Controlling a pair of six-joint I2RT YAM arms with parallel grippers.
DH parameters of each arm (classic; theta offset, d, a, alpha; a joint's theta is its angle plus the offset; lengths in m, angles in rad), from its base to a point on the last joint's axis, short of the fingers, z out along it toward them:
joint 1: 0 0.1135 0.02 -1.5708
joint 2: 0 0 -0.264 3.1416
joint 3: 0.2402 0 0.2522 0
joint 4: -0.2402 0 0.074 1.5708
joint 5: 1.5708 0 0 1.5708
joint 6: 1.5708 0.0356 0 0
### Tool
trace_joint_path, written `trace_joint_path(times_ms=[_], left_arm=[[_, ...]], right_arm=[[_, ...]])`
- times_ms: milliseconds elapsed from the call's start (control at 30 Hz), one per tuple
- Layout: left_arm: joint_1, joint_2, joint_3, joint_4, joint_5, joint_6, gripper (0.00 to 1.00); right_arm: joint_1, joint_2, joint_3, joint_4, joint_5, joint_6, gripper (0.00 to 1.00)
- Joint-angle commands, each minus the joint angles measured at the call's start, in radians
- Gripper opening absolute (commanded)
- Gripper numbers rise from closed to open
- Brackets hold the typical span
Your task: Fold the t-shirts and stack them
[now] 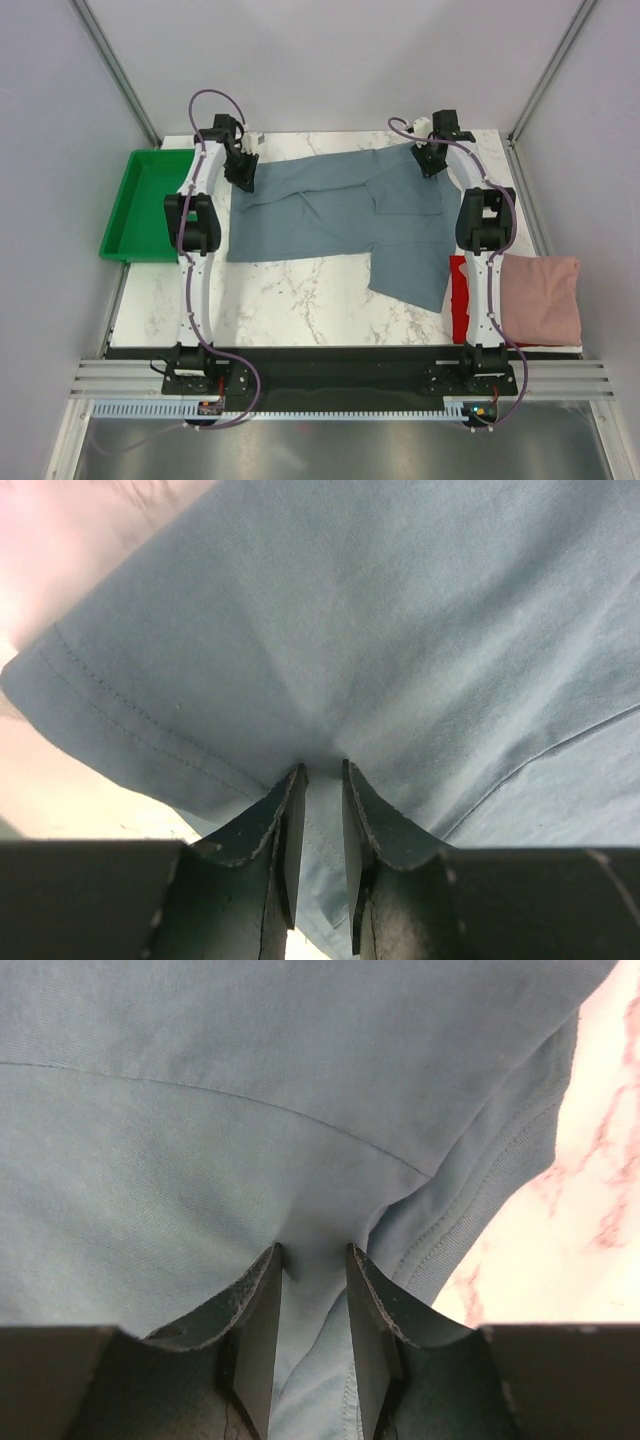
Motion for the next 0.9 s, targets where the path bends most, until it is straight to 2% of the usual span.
trace_joint_path(times_ms=[0, 333, 500, 600, 767, 800, 867], left_arm=[[-0.007, 0.065, 0.037, 0.097, -0.053, -0.034, 0.29], [-0.039, 0.106, 0.124, 0.243, -0.144, -0.097, 0.32], [-0.065, 0.045, 0.137, 0.295, -0.211, -0.105, 0.36], [-0.067, -0.105, 0.066, 0.269, -0.216, -0.135, 0.38], [-0.042, -0.429, -0.224, 0.330, -0.240, -0.122, 0.41], [-0.036, -0.467, -0.312, 0.350, -0.246, -0.111, 0.41], [-0.016, -0.560, -0.389, 0.408, -0.254, -0.109, 0.43]], right_arm=[[-0.014, 0.093, 0.040, 0.010, 0.115, -0.027, 0.40], [-0.017, 0.062, -0.012, 0.013, 0.116, -0.014, 0.39], [-0.018, 0.009, -0.007, 0.018, 0.101, 0.006, 0.40], [-0.025, -0.090, -0.026, 0.027, 0.081, 0.009, 0.41], [-0.057, -0.311, -0.171, 0.078, -0.035, -0.023, 0.46], [-0.061, -0.389, -0.199, 0.091, -0.087, -0.031, 0.47], [-0.066, -0.471, -0.307, 0.101, -0.143, -0.062, 0.49]])
